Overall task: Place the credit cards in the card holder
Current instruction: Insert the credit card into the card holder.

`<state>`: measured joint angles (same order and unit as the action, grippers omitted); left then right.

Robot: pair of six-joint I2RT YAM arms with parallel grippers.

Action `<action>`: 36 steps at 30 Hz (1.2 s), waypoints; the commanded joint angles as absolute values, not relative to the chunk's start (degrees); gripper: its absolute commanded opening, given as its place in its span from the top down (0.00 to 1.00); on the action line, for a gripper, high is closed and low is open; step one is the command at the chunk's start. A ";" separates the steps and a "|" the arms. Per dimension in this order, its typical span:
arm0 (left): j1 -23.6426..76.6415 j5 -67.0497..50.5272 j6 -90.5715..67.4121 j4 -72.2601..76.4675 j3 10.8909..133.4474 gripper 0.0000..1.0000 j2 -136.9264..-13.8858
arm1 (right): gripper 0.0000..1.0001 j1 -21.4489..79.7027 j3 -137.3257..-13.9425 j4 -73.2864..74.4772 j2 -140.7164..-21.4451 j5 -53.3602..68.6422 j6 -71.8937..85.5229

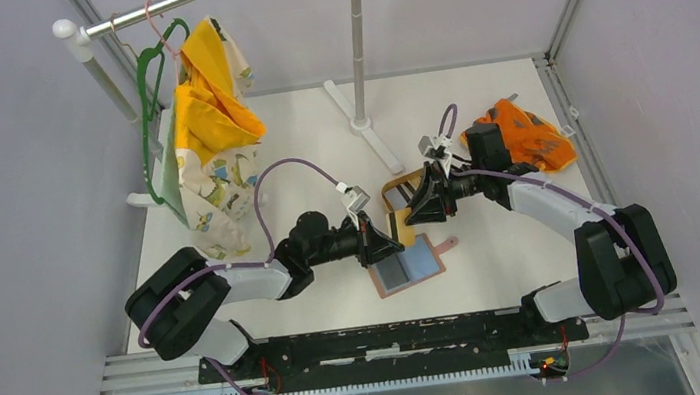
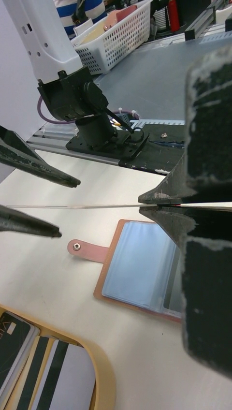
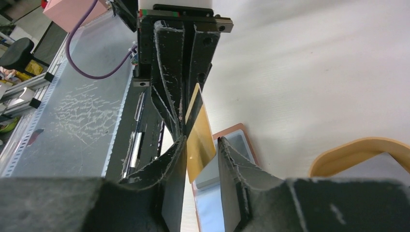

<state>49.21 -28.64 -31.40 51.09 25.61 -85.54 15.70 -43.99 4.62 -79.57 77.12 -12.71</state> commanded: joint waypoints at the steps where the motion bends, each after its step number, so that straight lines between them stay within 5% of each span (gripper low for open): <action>1: 49.04 -29.78 -27.81 51.56 26.63 0.98 -84.46 | 0.68 16.51 -45.52 5.95 -79.43 80.82 -16.16; 5: 49.08 -29.25 -28.37 51.49 26.65 0.96 -83.93 | 0.91 17.20 -46.13 7.01 -79.53 81.36 -16.62; 7: 49.02 -27.94 -28.83 50.85 26.20 0.83 -83.01 | 1.00 17.22 -46.45 7.62 -79.33 81.19 -16.33; 10: 49.03 -23.77 -29.34 47.58 24.54 0.58 -79.86 | 1.00 17.18 -45.88 7.39 -78.48 78.07 -14.05; 13: 49.00 -18.00 -29.97 41.54 21.85 0.44 -73.56 | 1.00 16.59 -43.81 5.41 -76.70 73.30 -11.54; 20: 49.03 -7.20 -33.22 27.49 18.39 0.42 -63.62 | 1.00 16.01 -40.12 4.42 -77.58 62.77 -4.39; 36: 57.11 8.73 -43.56 23.33 18.19 0.43 -66.81 | 1.00 14.85 -33.00 -3.40 -84.10 61.28 11.92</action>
<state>54.50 1.61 -39.55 22.94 17.39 -65.91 14.98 -31.99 -0.73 -81.97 61.84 8.36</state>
